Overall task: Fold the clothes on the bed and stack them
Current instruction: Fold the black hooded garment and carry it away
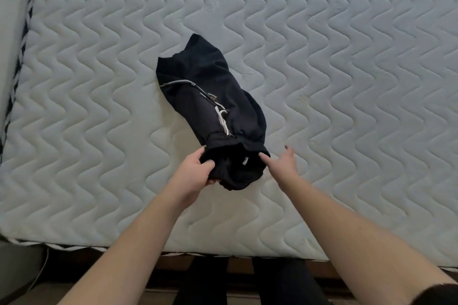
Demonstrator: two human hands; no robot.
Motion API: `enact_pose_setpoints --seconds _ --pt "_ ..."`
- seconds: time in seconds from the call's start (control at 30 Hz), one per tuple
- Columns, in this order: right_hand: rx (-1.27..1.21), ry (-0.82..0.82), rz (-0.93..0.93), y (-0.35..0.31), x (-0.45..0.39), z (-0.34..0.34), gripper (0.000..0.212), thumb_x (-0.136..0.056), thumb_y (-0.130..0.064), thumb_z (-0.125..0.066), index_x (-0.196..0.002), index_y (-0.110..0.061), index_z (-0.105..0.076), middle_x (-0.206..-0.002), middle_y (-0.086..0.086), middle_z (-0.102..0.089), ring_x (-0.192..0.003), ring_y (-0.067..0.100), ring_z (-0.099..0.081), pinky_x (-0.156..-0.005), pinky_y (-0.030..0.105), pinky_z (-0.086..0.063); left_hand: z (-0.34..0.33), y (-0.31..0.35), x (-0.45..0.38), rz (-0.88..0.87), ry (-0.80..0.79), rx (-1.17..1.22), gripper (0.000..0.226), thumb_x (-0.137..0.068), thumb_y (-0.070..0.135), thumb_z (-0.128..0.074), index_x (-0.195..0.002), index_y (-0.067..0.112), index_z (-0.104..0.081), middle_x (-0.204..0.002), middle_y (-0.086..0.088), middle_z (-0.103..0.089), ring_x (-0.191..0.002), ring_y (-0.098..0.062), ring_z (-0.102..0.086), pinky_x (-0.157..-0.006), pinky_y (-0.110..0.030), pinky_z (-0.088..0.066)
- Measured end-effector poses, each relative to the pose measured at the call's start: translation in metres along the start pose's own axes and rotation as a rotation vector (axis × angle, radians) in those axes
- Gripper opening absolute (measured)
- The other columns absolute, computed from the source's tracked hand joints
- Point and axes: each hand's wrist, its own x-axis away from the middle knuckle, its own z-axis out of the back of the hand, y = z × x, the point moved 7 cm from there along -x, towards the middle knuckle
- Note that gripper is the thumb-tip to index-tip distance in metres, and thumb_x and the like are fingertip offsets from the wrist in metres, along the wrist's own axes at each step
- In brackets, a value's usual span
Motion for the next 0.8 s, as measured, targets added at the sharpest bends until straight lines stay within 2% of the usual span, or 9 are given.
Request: enact_pose_setpoints --seconds 0.03,0.1,0.2,0.3,0.4,0.53,0.6,0.7,0.8 --pt "-0.181 -0.127 -0.099 0.009 0.001 -0.011 0.088 -0.085 -0.035 -0.074 -0.152 -0.015 -0.021 -0.148 0.012 -0.04 -0.129 0.031 -0.048 -0.102 0.041 -0.043 0.0 0.001 0.008 0.008 -0.029 0.056 0.042 -0.092 -0.006 -0.039 -0.101 0.023 -0.067 -0.084 -0.003 -0.07 -0.069 -0.015 -0.061 -0.066 -0.028 -0.052" --pt "-0.408 -0.364 -0.222 0.018 0.011 -0.032 0.069 -0.09 -0.028 -0.069 -0.148 -0.013 -0.034 -0.14 0.011 -0.053 -0.119 0.027 -0.059 -0.096 0.037 -0.05 0.002 0.002 0.021 0.013 -0.045 0.139 0.04 -0.092 -0.007 -0.039 -0.099 0.02 -0.068 -0.083 0.001 -0.071 -0.067 -0.009 -0.063 -0.061 -0.024 -0.054" --pt "-0.387 -0.479 -0.15 0.021 0.028 -0.05 0.035 -0.093 -0.023 -0.066 -0.127 -0.016 -0.058 -0.119 0.005 -0.067 -0.101 0.02 -0.067 -0.077 0.027 -0.055 0.007 0.006 0.037 0.002 -0.028 0.202 0.037 -0.092 -0.006 -0.041 -0.093 0.02 -0.067 -0.076 0.002 -0.069 -0.062 -0.009 -0.063 -0.054 -0.023 -0.051" --pt "-0.251 -0.32 0.0 0.009 0.042 -0.037 0.009 -0.095 -0.016 -0.058 -0.098 -0.022 -0.064 -0.093 0.005 -0.069 -0.081 0.022 -0.066 -0.055 0.024 -0.052 0.021 0.015 0.054 -0.061 0.033 0.036 0.027 -0.093 0.003 -0.048 -0.091 0.025 -0.064 -0.066 0.009 -0.066 -0.057 -0.011 -0.06 -0.05 -0.022 -0.046" --pt "-0.049 -0.149 0.194 -0.015 0.061 0.0 0.021 -0.092 -0.013 -0.047 -0.1 -0.023 -0.063 -0.083 0.002 -0.066 -0.072 0.023 -0.065 -0.048 0.025 -0.049 0.038 0.035 0.071 -0.201 0.048 -0.299 0.026 -0.091 0.015 -0.057 -0.097 0.041 -0.061 -0.075 0.022 -0.068 -0.065 -0.001 -0.066 -0.051 -0.012 -0.047" --pt "0.068 -0.045 0.337 -0.045 0.091 0.055 0.037 -0.081 -0.006 -0.042 -0.104 -0.024 -0.065 -0.087 0.0 -0.067 -0.071 0.018 -0.065 -0.045 0.022 -0.05 0.062 0.062 0.083 -0.38 0.237 -0.881 0.038 -0.088 0.012 -0.056 -0.121 0.027 -0.066 -0.1 0.001 -0.059 -0.088 -0.018 -0.056 -0.078 -0.024 -0.041" --pt "0.102 0.014 0.375 -0.057 0.104 0.083 0.043 -0.08 0.0 -0.043 -0.107 -0.026 -0.063 -0.082 -0.001 -0.066 -0.065 0.014 -0.064 -0.043 0.018 -0.048 0.075 0.073 0.09 -0.438 0.337 -0.938 0.034 -0.087 0.01 -0.056 -0.115 0.022 -0.07 -0.096 -0.001 -0.049 -0.084 -0.017 -0.048 -0.079 -0.025 -0.037" --pt "0.115 0.082 0.397 -0.068 0.128 0.121 0.043 -0.079 0.002 -0.05 -0.108 -0.027 -0.061 -0.072 0.0 -0.065 -0.051 0.004 -0.063 -0.04 0.009 -0.041 0.091 0.085 0.105 -0.479 0.403 -0.928 0.03 -0.088 0.011 -0.055 -0.111 0.021 -0.071 -0.097 -0.001 -0.044 -0.081 -0.019 -0.051 -0.08 -0.029 -0.041" --pt "0.061 0.117 0.422 -0.077 0.155 0.146 0.037 -0.08 0.0 -0.051 -0.105 -0.024 -0.061 -0.076 0.005 -0.068 -0.051 0.014 -0.068 -0.042 0.011 -0.044 0.095 0.099 0.123 -0.541 0.401 -0.952 0.028 -0.09 0.013 -0.049 -0.109 0.024 -0.067 -0.109 0.0 -0.049 -0.085 -0.024 -0.059 -0.082 -0.037 -0.051"
